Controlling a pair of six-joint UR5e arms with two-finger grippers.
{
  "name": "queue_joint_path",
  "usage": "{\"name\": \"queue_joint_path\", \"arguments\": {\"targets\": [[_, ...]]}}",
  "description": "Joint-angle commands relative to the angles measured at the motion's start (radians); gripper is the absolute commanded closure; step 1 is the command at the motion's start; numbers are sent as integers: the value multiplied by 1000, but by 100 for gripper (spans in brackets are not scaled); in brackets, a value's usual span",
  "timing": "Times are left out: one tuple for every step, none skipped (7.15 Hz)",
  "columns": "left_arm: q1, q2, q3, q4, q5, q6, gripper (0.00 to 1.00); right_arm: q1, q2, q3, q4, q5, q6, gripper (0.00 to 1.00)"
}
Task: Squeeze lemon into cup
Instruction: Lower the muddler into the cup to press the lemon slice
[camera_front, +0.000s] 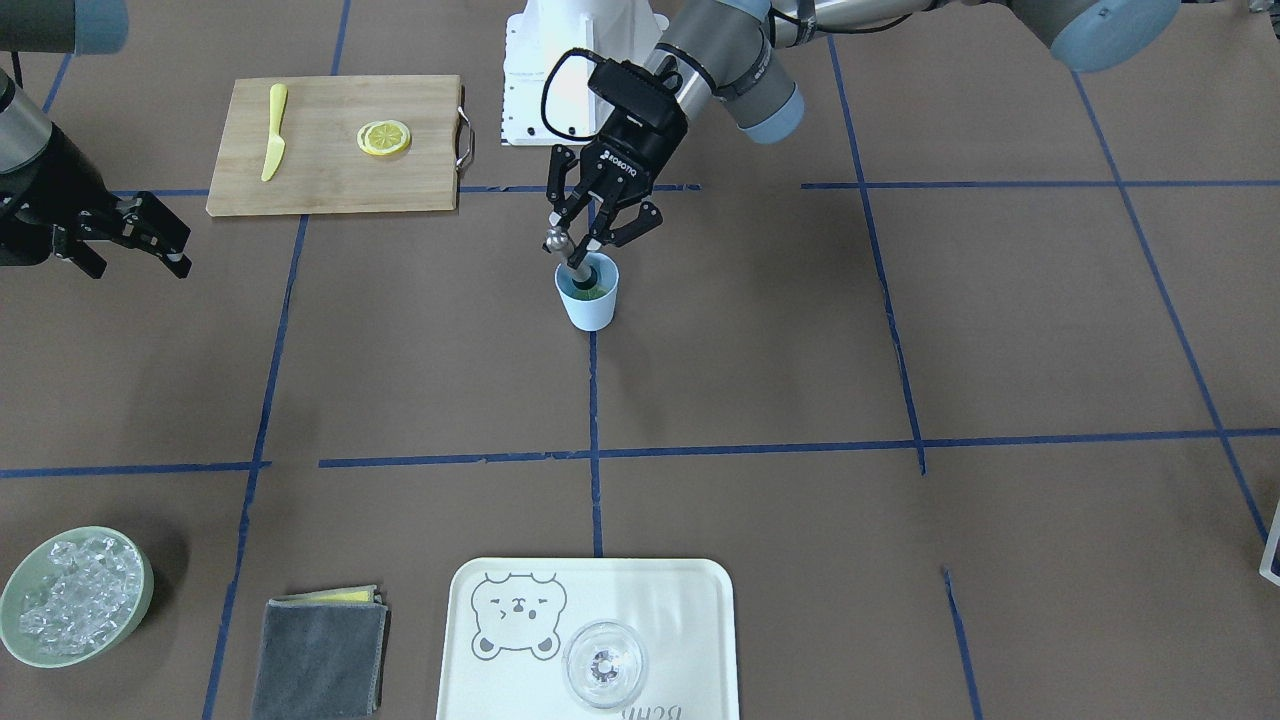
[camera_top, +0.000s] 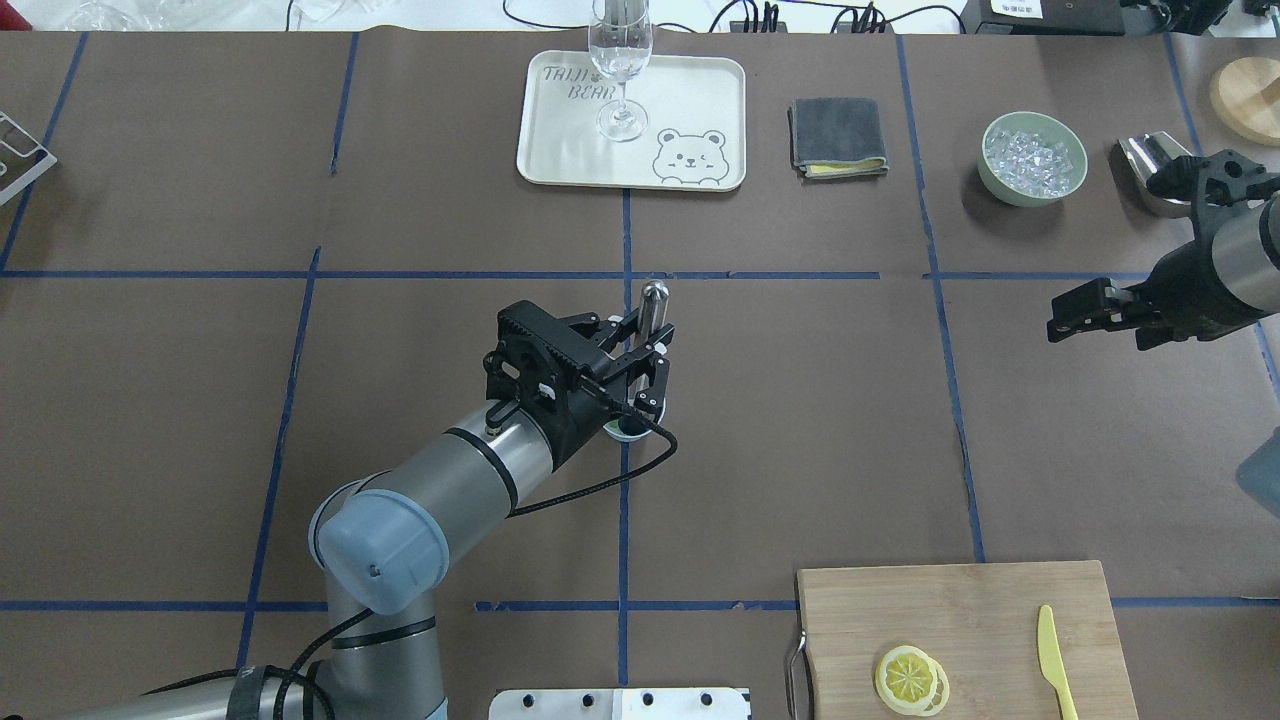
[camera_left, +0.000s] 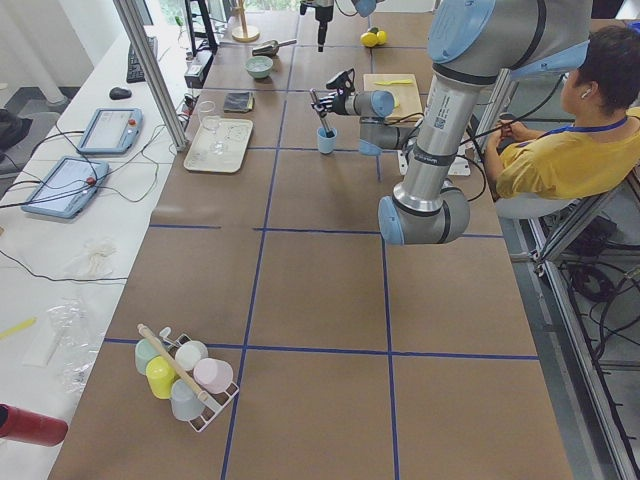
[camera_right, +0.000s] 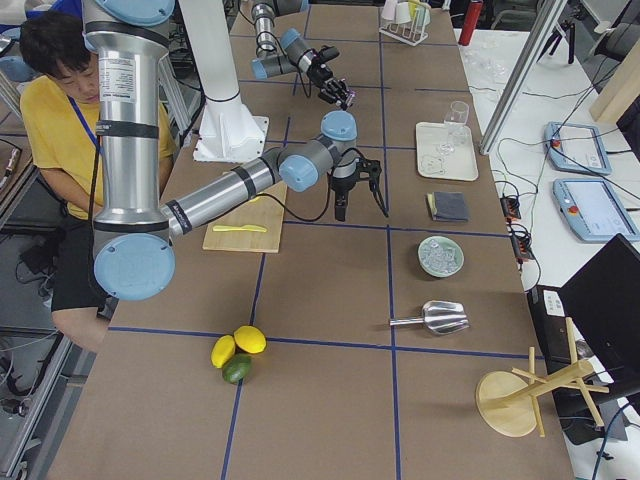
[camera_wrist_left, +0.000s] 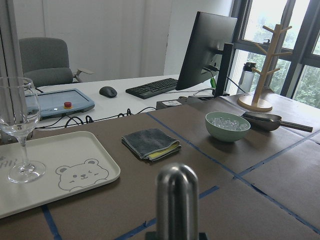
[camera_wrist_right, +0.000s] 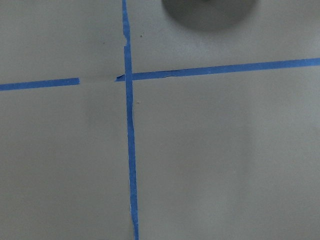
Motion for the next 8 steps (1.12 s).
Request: {"name": "queue_joint_path", "arguments": {"targets": [[1,-2,17,-1,0,0,100,0,1,-1,0,0,0,0],[1,-2,18,-1,0,8,100,0,1,-1,0,0,0,0],[1,-2,23,-2,0,9,100,0,1,-1,0,0,0,0],[1,-2,21,-2,-1,9,100,-2,1,-1,0,0,0,0],[-1,-2,17,-2,-2,9,100,-2,1,-1,0,1,0,0],[-1,-11,-36,1,-12,40,100,-2,1,0,0,1,0,0],[-11,-16,-96,14,-15,108,100,-2,-1,0,0,3,0,0],[-49,-19,-127,16,-41,124,100,0,-1,2,0,3,0,0]]}}
